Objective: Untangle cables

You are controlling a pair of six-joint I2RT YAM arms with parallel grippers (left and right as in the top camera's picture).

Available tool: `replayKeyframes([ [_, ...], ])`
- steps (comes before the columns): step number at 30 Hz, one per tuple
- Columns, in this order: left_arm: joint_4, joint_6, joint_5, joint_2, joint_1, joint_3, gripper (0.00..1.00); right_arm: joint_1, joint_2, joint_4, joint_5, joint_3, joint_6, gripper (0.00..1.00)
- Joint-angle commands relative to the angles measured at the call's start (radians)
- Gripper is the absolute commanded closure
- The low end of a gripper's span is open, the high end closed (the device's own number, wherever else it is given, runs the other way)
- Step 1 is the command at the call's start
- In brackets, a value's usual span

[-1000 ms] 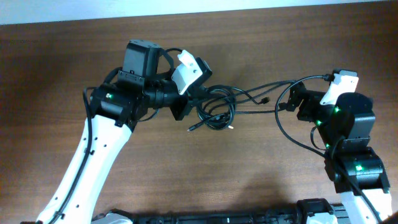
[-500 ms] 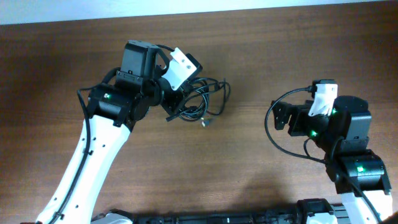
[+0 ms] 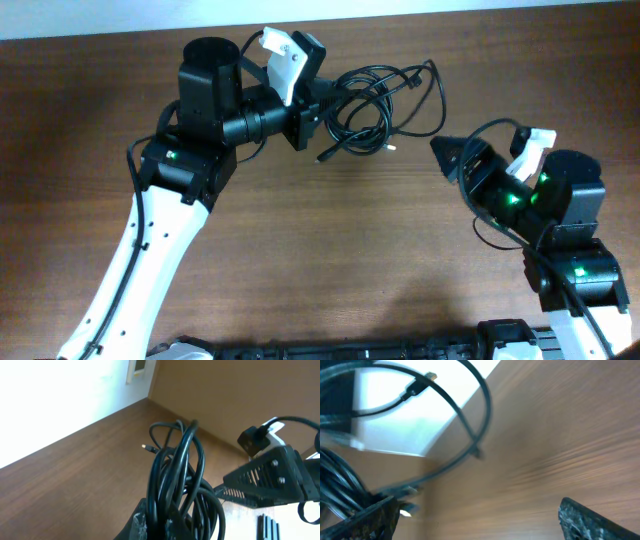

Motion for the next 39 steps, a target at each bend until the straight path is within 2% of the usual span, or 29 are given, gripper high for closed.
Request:
replayKeyframes([
  [1, 0.051, -0.029, 0.101, -0.024, 0.002, 0.018, 1.0, -0.006, 0.001, 0.032, -0.079, 0.021, 0.407, 0.01],
  [2, 0.071, -0.029, 0.13, -0.024, 0.002, 0.018, 1.0, -0.006, 0.006, 0.036, -0.082, 0.021, 0.452, 0.0],
  [3, 0.091, -0.029, 0.162, -0.024, 0.002, 0.018, 1.0, -0.006, 0.019, 0.047, -0.088, 0.021, 0.5, 0.1],
  [8, 0.101, -0.027, 0.174, -0.023, -0.042, 0.018, 1.0, -0.006, 0.087, 0.201, -0.21, 0.021, 0.53, 0.26],
  [9, 0.107, -0.024, 0.171, -0.023, -0.053, 0.018, 1.0, -0.006, 0.105, 0.217, -0.233, 0.021, 0.53, 0.37],
  [12, 0.115, -0.022, 0.171, -0.023, -0.062, 0.018, 1.0, -0.005, 0.134, 0.212, -0.244, 0.021, 0.522, 0.57],
  [13, 0.115, -0.022, 0.172, -0.023, -0.062, 0.018, 1.0, -0.005, 0.144, 0.208, -0.243, 0.021, 0.495, 0.72],
  [14, 0.115, -0.021, 0.172, -0.023, -0.062, 0.018, 1.0, -0.005, 0.154, 0.208, -0.243, 0.021, 0.441, 0.96],
  [16, 0.11, 0.003, 0.171, -0.023, -0.055, 0.018, 1.0, -0.005, 0.165, 0.208, -0.242, 0.021, 0.292, 0.96],
  [18, 0.078, 0.055, 0.17, -0.023, -0.04, 0.018, 1.0, -0.006, 0.164, 0.208, -0.23, 0.021, 0.225, 0.96],
  [20, 0.009, 0.145, 0.17, -0.023, -0.021, 0.018, 1.0, -0.006, 0.164, 0.207, -0.203, 0.021, 0.133, 0.96],
  [23, -0.126, 0.278, 0.132, -0.023, 0.004, 0.018, 1.0, -0.008, 0.164, 0.208, -0.179, 0.021, 0.07, 0.96],
  [27, -0.244, 0.292, 0.008, -0.023, 0.024, 0.018, 1.0, -0.008, 0.164, 0.203, -0.156, 0.021, 0.021, 0.96],
  [30, -0.327, 0.293, -0.159, -0.024, 0.024, 0.018, 1.0, -0.008, 0.164, 0.184, -0.138, 0.021, -0.05, 0.96],
  [32, -0.372, 0.36, -0.174, -0.025, 0.024, 0.018, 1.0, -0.008, 0.164, 0.124, -0.056, 0.021, -0.056, 0.96],
  [35, -0.398, 0.367, -0.165, -0.031, 0.024, 0.018, 1.0, -0.008, 0.165, 0.075, 0.017, 0.021, -0.096, 0.96],
  [36, -0.399, 0.367, -0.146, -0.032, 0.024, 0.018, 1.0, -0.008, 0.165, 0.076, 0.016, 0.021, -0.117, 0.94],
  [38, -0.399, 0.367, -0.125, -0.032, 0.024, 0.018, 1.0, -0.008, 0.165, 0.074, -0.013, 0.021, -0.196, 0.58],
  [39, -0.399, 0.367, -0.125, -0.032, 0.024, 0.018, 1.0, -0.008, 0.164, 0.07, -0.021, 0.021, -0.237, 0.48],
])
